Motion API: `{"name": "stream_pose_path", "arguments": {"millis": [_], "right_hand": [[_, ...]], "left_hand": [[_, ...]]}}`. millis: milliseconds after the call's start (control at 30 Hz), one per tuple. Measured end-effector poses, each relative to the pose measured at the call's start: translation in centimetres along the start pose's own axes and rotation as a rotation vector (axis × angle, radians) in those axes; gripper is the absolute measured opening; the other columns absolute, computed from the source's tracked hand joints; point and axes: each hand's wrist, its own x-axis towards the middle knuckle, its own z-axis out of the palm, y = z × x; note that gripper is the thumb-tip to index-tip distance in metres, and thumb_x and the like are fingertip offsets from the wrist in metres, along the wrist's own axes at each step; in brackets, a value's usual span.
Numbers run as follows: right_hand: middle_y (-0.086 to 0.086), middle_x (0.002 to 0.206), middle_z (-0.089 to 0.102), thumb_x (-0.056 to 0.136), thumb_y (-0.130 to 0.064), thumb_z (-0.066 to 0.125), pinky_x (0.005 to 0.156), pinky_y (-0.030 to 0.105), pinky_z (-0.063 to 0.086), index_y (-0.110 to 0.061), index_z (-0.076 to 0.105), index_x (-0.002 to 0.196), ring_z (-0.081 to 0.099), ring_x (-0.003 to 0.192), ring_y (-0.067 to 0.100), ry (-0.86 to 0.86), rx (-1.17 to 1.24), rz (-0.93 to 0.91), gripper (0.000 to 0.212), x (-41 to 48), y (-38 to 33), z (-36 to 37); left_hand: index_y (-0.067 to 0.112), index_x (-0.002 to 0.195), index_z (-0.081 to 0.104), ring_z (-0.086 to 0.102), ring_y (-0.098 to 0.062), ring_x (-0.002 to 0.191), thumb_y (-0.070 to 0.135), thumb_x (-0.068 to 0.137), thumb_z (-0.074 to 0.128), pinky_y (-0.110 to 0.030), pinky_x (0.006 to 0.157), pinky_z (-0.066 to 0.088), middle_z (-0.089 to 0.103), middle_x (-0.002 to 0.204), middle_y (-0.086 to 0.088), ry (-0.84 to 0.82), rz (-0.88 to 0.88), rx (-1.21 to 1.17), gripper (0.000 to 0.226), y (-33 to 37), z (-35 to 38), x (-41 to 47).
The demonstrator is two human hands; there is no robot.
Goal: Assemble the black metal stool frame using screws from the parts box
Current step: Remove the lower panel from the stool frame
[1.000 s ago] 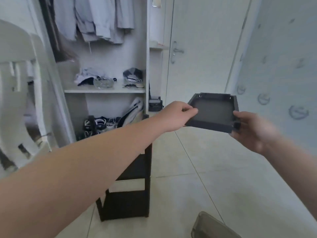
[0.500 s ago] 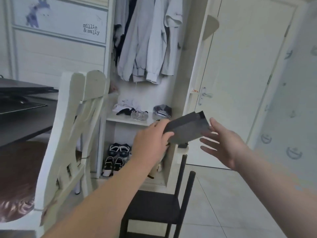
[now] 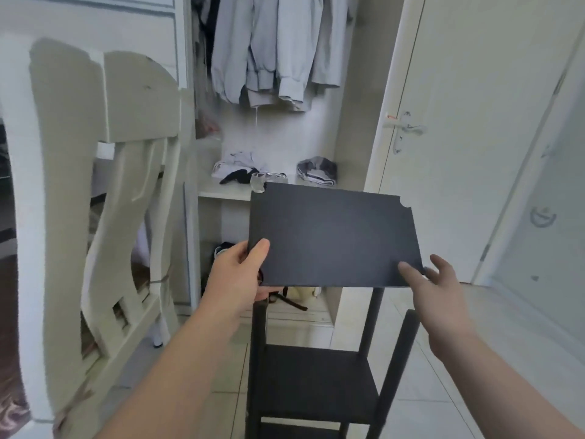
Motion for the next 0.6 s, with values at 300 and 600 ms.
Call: {"name": "stream_pose_path", "arguments": {"millis": [300, 600], "right_hand": [[-0.03, 0.082, 0.072, 0.098, -0.031, 0.063, 0.074, 0.024, 0.047, -0.037, 0.071, 0.084, 0.063, 0.097, 0.002, -0.052, 0.17, -0.026, 0.017, 3.0, 2.2, -0.7], [-0.011, 0.08, 0.076, 0.098, -0.024, 0.056, 0.103, 0.042, 0.047, -0.019, 0.075, 0.087, 0.071, 0.096, 0.014, -0.055, 0.202, 0.157, 0.023, 3.3, 4.8, -2.2]], "left_hand": [[0.027, 0.091, 0.069, 0.071, -0.011, 0.062, 0.053, 0.097, 0.055, -0.022, 0.051, 0.052, 0.073, 0.07, 0.012, 0.102, -0.065, 0.149, 0.03, -1.3, 0.7, 2.0], [0.018, 0.118, 0.062, 0.072, -0.022, 0.094, 0.05, 0.097, 0.055, -0.045, 0.101, 0.05, 0.073, 0.105, -0.003, 0.098, -0.283, 0.144, 0.039, -2.4, 1.6, 2.2]]}}
